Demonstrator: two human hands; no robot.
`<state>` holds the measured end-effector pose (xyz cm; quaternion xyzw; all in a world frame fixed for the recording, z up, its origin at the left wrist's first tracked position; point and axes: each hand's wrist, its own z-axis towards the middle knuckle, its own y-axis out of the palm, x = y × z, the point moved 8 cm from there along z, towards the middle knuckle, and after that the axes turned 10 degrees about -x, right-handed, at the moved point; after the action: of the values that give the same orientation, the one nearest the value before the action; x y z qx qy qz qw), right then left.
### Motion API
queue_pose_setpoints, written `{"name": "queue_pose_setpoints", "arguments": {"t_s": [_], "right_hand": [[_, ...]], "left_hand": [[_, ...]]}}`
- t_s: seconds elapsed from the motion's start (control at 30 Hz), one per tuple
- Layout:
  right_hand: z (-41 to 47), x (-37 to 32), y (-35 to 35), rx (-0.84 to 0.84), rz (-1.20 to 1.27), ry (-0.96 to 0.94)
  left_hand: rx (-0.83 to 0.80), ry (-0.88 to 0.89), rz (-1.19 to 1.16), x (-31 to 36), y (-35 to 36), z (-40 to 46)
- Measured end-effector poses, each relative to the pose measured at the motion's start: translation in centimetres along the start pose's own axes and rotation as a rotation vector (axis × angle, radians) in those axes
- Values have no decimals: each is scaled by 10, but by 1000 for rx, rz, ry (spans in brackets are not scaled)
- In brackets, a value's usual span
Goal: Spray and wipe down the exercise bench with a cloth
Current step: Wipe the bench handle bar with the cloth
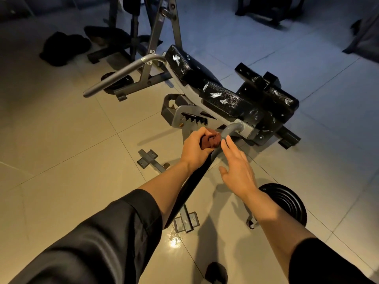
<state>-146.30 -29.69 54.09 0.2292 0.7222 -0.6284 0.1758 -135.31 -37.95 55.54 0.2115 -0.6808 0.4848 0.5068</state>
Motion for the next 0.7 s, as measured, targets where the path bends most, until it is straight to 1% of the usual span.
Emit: {"name": "queue_pose_setpoints", "arguments": {"t_s": [0.17,0.3,0.4,0.47,0.57,0.63,0.7], "right_hand": [[-29,-12,29,-76,35,25],[-51,-21,56,-104,65,58],[-67,-29,74,-124,84,74],[-78,-36,85,-133,82,81],[-93,-45,99,-158,94,121],[-103,-55,103,-149,134,127],[-107,-65,99,-92,216,126]], "left_hand": [[-57,-29,64,-21,-3,-38],[-84,-46,137,-36,-10,-72],[-104,-72,127,-50,-15,-102],[-116,-74,177,-61,-19,-124],[-171,-89,224,-75,-24,-154],[-202,-76,233,-78,-30,-172],[-197,-45,211,-68,-40,-182]]}}
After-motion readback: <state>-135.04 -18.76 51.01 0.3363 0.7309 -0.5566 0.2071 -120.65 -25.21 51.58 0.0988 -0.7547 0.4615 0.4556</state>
